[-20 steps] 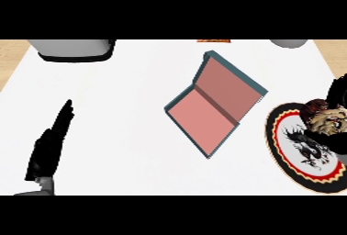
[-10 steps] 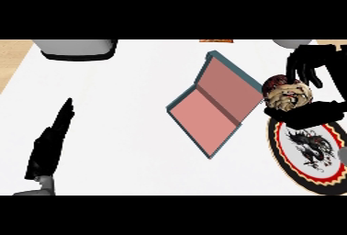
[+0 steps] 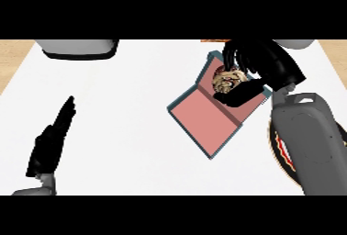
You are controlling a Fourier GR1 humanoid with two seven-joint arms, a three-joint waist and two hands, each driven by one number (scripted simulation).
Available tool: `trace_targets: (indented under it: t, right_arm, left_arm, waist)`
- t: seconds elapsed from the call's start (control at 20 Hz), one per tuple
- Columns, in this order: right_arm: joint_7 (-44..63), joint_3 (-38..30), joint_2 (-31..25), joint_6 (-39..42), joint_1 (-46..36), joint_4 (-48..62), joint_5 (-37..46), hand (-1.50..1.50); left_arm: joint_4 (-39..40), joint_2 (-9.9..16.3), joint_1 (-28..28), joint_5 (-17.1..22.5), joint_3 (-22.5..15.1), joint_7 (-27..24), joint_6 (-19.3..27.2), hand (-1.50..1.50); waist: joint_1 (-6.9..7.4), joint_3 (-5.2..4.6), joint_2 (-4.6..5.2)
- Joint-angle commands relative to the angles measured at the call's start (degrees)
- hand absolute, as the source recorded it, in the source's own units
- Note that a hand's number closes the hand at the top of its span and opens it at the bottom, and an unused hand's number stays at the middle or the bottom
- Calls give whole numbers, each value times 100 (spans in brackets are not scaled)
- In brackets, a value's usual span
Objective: Pick the cupcake from the plate and place it in the cardboard box
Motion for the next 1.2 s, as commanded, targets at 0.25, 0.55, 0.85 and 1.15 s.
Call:
trace_targets:
  t: [0.25,0.55,0.85,1.15]
  right_arm:
    - [-195,36,812,-910,-619,2332,621,-150]
    - [-1033,-130,1032,-1584,-521,3097,710,-150]
    - [-1504,-963,1259,-2611,-642,3271,-87,-150]
    - [-1577,-2018,1061,-2348,-849,2797,-1181,-150]
  left_arm:
    - [329,-282,-99,-161,-104,-216,226,0]
    - [154,63,53,70,205,-212,-116,0]
    - [-125,-53,65,47,88,3,-60,0]
    - [-51,-157,129,-141,-49,-3,49,0]
  waist:
    - [25,1,30]
    - [-30,3,1]
    - [28,8,24]
    - [-85,7,-12]
